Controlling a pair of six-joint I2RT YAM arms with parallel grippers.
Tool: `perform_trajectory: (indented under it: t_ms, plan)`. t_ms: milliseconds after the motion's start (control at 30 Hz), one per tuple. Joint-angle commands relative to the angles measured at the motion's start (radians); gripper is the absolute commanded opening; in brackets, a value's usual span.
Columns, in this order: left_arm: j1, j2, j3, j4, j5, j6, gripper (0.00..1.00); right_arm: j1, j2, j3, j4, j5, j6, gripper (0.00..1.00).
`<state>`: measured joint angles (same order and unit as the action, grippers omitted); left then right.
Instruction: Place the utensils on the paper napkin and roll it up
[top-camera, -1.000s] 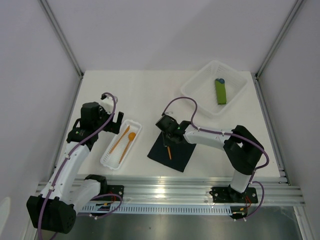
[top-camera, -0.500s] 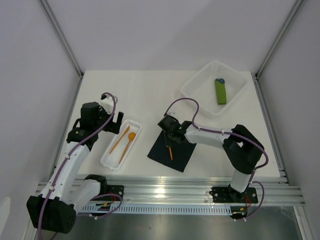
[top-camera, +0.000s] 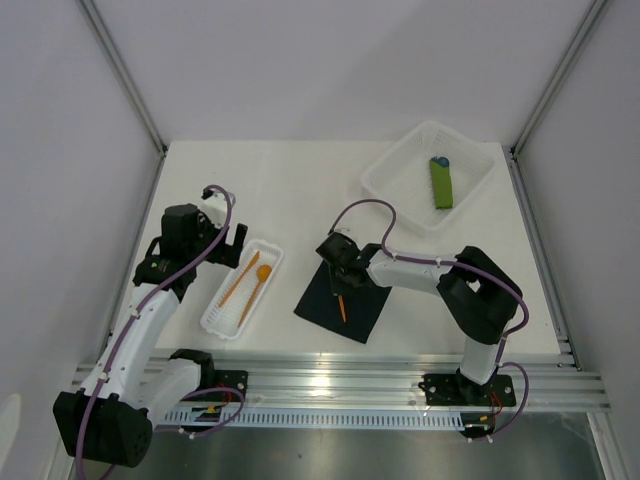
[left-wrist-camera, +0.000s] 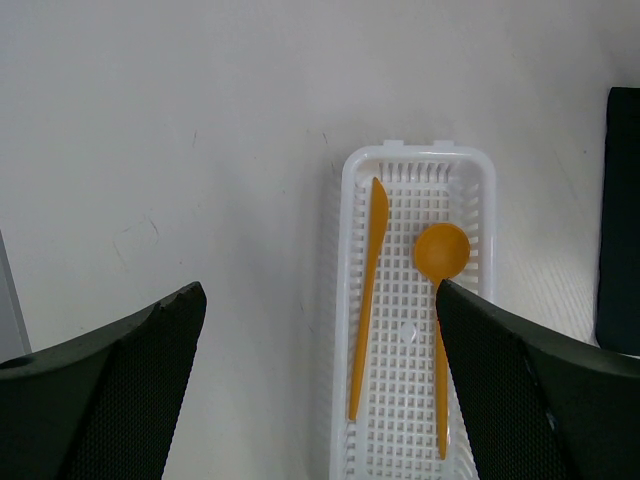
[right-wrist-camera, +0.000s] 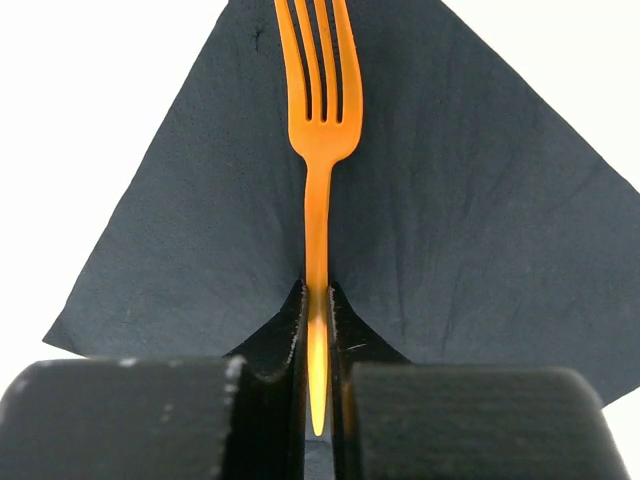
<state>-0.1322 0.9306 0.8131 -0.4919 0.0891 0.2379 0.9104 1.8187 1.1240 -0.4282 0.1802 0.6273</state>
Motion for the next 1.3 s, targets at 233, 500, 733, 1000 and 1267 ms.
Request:
perform_trajectory:
  t_ms: [233, 500, 733, 1000, 1267]
  plan:
    - [0.013, 0.005, 0.017, 0.004, 0.021, 0.015, 0.99, -0.002, -0.001, 0.006, 0.006, -0.001, -0.02, 0.06]
    - [0.013, 0.007, 0.021, 0.001, 0.029, 0.017, 1.0, 0.022, -0.032, 0.046, -0.029, 0.038, -0.044, 0.06]
    - [0.013, 0.002, 0.02, 0.0, 0.031, 0.015, 1.0, 0.025, -0.029, 0.046, -0.012, 0.024, -0.049, 0.06]
    - [0.013, 0.002, 0.02, 0.001, 0.032, 0.017, 0.99, 0.03, -0.004, 0.043, 0.006, -0.001, -0.052, 0.07]
    - [0.013, 0.002, 0.018, 0.001, 0.034, 0.018, 1.0, 0.021, 0.01, 0.031, 0.014, -0.011, -0.047, 0.18]
